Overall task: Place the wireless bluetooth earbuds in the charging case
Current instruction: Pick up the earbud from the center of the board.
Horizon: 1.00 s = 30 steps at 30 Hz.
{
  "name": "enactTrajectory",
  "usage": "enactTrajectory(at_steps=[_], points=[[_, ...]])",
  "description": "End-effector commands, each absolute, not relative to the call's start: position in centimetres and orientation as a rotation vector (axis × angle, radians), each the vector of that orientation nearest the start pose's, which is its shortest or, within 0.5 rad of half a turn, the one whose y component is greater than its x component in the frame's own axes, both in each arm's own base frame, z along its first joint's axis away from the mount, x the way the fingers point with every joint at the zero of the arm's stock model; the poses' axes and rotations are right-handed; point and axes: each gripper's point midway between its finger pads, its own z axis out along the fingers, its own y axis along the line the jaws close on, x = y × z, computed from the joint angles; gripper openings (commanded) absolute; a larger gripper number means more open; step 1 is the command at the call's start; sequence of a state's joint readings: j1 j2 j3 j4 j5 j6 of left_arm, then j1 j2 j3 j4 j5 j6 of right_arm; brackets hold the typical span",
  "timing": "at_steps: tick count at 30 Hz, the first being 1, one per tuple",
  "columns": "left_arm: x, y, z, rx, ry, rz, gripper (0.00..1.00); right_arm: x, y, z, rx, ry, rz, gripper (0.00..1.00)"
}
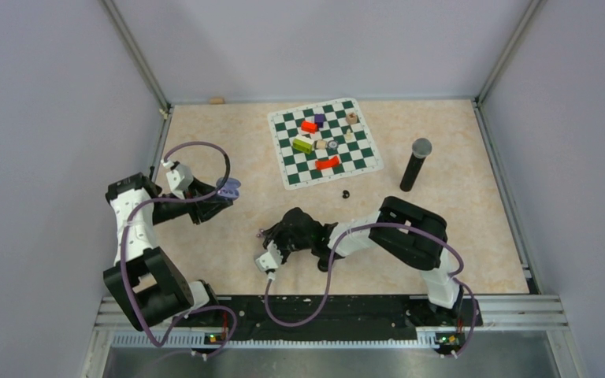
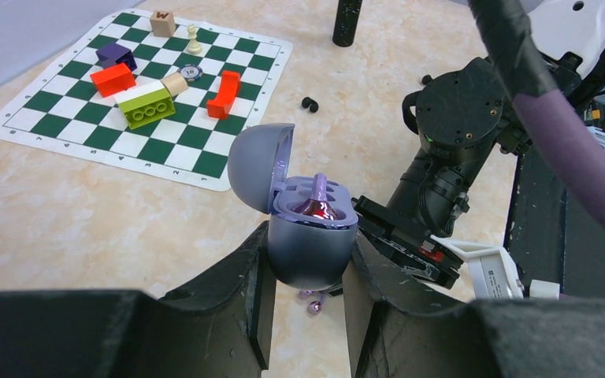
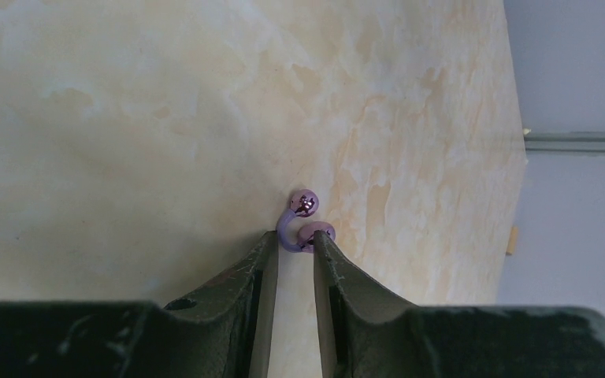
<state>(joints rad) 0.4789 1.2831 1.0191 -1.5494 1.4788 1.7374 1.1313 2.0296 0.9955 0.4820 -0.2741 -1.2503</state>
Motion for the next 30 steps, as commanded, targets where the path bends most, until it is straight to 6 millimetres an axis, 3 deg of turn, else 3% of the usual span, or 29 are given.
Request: enactTrajectory(at_steps=[1, 9, 20, 30], points=[[22.9, -7.5, 24.4, 0.822, 1.475, -0.894, 0.0, 19.0, 43.9, -3.4, -2.213, 0.752, 0.266, 0.26], [22.9, -7.5, 24.4, 0.822, 1.475, -0.894, 0.0, 19.4, 44.4, -3.9, -2.227, 0.776, 0.259, 0.28], [22.9, -7.4, 24.4, 0.816, 1.478, -0.895, 0.0, 19.4, 44.6, -3.9, -2.216, 0.802, 0.269, 0.16], [23.0, -7.4, 24.5, 0.814, 1.476, -0.894, 0.0, 19.8, 45.1, -4.1, -2.222, 0.832, 0.269, 0.21]])
